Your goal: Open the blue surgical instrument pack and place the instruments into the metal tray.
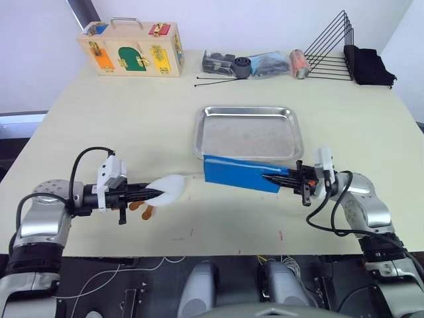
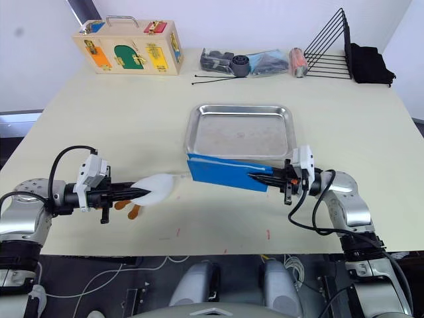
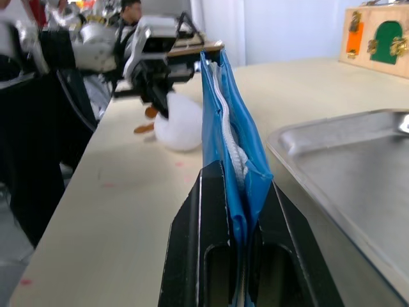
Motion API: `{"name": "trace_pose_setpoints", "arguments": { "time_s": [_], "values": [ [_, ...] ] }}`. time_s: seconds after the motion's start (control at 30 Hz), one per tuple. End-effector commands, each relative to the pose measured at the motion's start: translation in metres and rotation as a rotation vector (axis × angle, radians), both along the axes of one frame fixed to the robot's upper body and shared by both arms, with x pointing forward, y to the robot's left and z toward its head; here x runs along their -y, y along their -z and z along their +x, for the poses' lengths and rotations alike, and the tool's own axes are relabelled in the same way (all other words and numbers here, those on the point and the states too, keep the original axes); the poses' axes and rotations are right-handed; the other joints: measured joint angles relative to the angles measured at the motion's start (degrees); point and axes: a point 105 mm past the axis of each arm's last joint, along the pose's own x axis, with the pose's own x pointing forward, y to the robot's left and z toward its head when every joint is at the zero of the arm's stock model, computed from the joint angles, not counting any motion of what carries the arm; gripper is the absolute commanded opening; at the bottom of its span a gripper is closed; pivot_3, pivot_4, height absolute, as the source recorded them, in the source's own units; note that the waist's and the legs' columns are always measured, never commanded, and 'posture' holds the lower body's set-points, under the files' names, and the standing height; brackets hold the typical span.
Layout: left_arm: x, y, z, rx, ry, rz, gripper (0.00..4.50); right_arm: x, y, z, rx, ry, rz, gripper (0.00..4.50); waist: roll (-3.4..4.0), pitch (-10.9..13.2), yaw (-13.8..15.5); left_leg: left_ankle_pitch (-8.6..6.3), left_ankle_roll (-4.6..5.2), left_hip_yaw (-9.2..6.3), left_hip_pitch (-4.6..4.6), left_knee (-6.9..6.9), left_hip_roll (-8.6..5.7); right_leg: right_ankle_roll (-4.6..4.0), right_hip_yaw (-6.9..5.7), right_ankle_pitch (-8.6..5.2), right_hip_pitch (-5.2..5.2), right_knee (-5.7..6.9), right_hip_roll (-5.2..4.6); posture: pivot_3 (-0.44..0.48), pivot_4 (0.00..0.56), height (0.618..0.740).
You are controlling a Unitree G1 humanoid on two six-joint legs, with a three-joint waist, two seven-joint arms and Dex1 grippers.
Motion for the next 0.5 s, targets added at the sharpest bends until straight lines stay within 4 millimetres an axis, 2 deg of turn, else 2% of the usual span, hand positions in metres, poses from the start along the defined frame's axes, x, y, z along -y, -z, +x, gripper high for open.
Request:
{"name": "trace_pose_setpoints", "arguments": {
  "time_s": [0.03, 0.07, 0.17, 0.27, 0.3, 0.37, 0.43, 0.5],
  "values": [
    [-0.007, -0.006, -0.002, -0.012, 0.003, 0.038, 1.11, 0.0, -0.007, 0.0, 0.067, -0.017, -0.003, 0.0, 0.0, 0.0, 0.1, 0.0, 0.0, 0.0, 0.0, 0.0, 0.0, 0.0, 0.0, 0.0, 0.0, 0.0, 0.0, 0.0, 0.15, 0.74],
    [-0.009, -0.005, -0.002, -0.02, 0.0, 0.041, 1.62, 0.0, -0.005, 0.0, 0.068, -0.019, -0.007, 0.0, 0.0, 0.0, 0.11, 0.0, 0.0, 0.0, 0.0, 0.0, 0.0, 0.0, 0.0, 0.0, 0.0, 0.0, -0.01, 0.0, 0.15, 0.74],
    [-0.017, -0.007, -0.002, -0.032, -0.016, 0.055, 2.71, -0.002, -0.002, -0.001, 0.069, -0.027, -0.016, 0.0, 0.0, 0.0, 0.09, 0.0, 0.0, 0.0, 0.0, 0.0, 0.0, 0.0, 0.0, 0.0, 0.0, 0.0, -0.01, 0.0, 0.15, 0.74],
    [-0.023, -0.017, 0.0, -0.027, -0.028, 0.05, 4.23, -0.003, 0.0, -0.002, 0.067, -0.03, -0.019, 0.0, 0.0, 0.0, 0.14, 0.0, 0.0, 0.0, 0.0, 0.0, 0.0, 0.0, -0.01, 0.0, 0.0, 0.0, 0.0, 0.0, 0.15, 0.74],
    [-0.024, -0.021, 0.002, -0.023, -0.031, 0.038, 4.38, -0.003, 0.0, -0.002, 0.067, -0.031, -0.02, 0.0, 0.0, 0.0, 0.17, 0.0, 0.0, 0.0, 0.0, 0.0, 0.0, 0.0, -0.01, 0.0, 0.0, 0.0, -0.01, 0.0, 0.15, 0.74],
    [-0.023, -0.038, 0.009, 0.02, -0.032, -0.015, 4.38, -0.004, -0.001, -0.002, 0.07, -0.035, -0.017, 0.0, -0.02, 0.01, 0.3, 0.0, 0.0, 0.01, -0.01, 0.0, 0.0, 0.0, -0.01, 0.0, 0.0, -0.01, -0.01, 0.0, 0.15, 0.74],
    [-0.016, -0.062, 0.019, 0.082, -0.048, -0.139, 4.38, -0.005, -0.002, -0.002, 0.073, -0.04, -0.008, 0.0, -0.07, 0.04, 0.38, 0.0, 0.0, -0.03, -0.04, 0.02, 0.0, 0.0, -0.06, 0.0, 0.01, -0.01, -0.01, 0.0, 0.15, 0.74],
    [-0.009, -0.074, 0.023, 0.106, -0.04, -0.204, 4.38, -0.005, -0.002, -0.002, 0.073, -0.043, -0.006, 0.0, -0.08, 0.04, 0.28, 0.0, 0.0, -0.03, -0.07, 0.04, -0.01, 0.0, -0.07, 0.0, 0.01, -0.01, -0.03, 0.0, 0.15, 0.74]
  ]
}}
